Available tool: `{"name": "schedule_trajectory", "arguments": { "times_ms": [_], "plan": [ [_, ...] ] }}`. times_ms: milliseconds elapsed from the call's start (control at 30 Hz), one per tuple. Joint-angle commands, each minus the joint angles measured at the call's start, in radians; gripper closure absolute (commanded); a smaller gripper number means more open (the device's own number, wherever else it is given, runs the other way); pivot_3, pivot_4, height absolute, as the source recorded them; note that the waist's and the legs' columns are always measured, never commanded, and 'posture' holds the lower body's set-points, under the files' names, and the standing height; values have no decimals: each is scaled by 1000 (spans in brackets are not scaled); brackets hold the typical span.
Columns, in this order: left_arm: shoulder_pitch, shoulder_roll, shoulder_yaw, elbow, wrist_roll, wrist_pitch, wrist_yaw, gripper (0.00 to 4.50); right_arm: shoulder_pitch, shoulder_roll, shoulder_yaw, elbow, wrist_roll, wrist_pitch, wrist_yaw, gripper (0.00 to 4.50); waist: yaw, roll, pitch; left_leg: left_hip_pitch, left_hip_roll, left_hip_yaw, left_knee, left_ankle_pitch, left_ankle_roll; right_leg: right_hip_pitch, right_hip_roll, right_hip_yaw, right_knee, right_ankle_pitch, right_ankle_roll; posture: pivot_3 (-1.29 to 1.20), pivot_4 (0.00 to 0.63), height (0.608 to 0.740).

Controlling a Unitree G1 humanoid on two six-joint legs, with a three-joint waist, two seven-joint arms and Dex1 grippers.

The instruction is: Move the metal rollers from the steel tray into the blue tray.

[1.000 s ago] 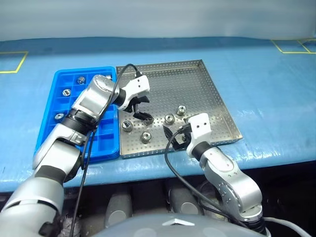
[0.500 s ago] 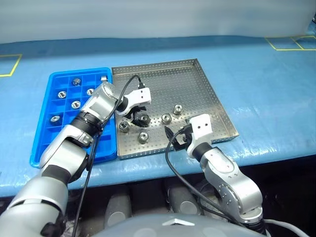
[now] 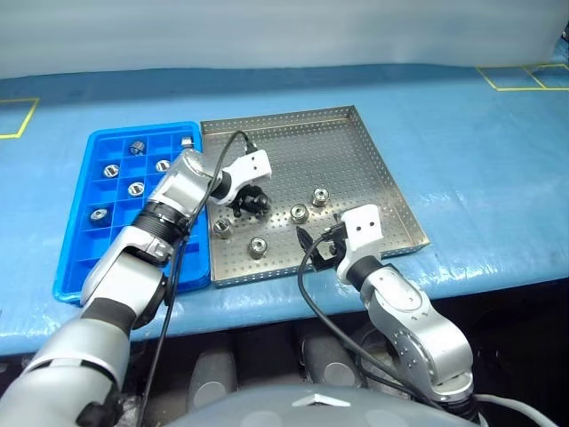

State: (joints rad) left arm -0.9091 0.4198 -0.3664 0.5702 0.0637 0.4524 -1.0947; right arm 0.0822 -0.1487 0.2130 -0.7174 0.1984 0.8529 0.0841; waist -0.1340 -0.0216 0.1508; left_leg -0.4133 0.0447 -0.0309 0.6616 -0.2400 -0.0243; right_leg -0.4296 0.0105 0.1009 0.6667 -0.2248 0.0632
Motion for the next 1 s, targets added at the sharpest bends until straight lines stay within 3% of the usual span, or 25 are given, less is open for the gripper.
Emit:
{"name": "schedule_trajectory", "arguments": {
  "times_ms": [33,300,500,700,1000],
  "plan": [
    [13,45,161,-169,-44,67,128,2787,-13,2,-3,-36,2,-16,5,0,0,0,0,0,0,0,0,0,0,0,0,0,0,0,0,-111,150,740],
    [253,123,422,-569,-7,247,473,2787,-104,-15,78,39,-9,-27,56,0,20,0,0,2,1,-1,-1,0,0,1,0,0,1,0,0,-4,150,740],
    [510,140,523,-860,-27,379,562,2787,-192,-26,180,161,-42,-163,136,0,63,0,0,2,0,0,-1,0,0,1,-1,-1,0,0,0,69,150,740],
    [695,120,558,-1051,-41,488,624,2787,-233,-16,247,237,-44,-258,228,0,113,-1,0,2,0,-1,-1,0,0,2,-1,-2,-1,0,-1,132,150,740],
    [820,59,545,-1115,-46,559,714,2787,-236,-2,252,258,-50,-281,266,0,140,-1,0,3,0,-1,1,1,-2,3,-1,-3,-1,-1,-4,152,150,740]
  ]
}}
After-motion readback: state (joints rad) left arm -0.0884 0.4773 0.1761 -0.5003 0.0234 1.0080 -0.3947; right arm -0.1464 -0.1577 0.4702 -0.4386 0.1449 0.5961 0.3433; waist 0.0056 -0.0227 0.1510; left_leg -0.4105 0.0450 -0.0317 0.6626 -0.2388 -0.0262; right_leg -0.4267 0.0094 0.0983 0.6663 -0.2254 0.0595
